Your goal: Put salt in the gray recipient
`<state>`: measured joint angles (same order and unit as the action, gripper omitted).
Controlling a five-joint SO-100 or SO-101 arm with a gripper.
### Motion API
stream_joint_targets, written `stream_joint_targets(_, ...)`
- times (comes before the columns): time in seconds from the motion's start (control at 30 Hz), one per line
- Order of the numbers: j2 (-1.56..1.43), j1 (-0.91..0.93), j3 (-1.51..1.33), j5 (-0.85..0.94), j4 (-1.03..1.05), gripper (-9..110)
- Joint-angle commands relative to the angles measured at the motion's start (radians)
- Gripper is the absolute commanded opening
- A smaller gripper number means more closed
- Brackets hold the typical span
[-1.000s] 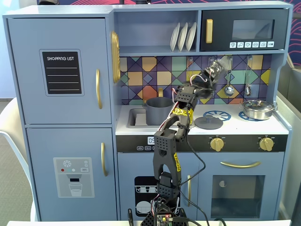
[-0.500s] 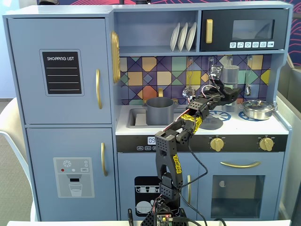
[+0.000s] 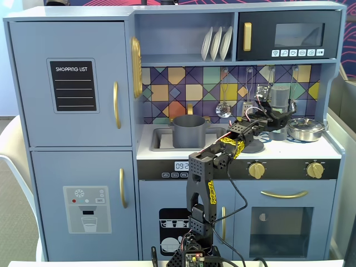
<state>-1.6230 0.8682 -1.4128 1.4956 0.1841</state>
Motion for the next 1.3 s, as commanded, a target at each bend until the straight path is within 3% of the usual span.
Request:
stream_joint_targets(0.0, 0.008, 0.015, 0.017, 0.000, -0.049, 0)
stream_joint_targets(0.97, 0.002, 0.043, -0.127, 0.008, -0.137, 0)
stream_joint_targets(1.03, -0.006, 0.049, -0.137, -0.008, -0.137, 10)
stream_joint_targets(1.13, -0.017, 0.061, -0.150, -0.005, -0.127, 36)
stream_joint_targets(1.27, -0.031, 0.071, -0.163, 0.009, -0.127, 52)
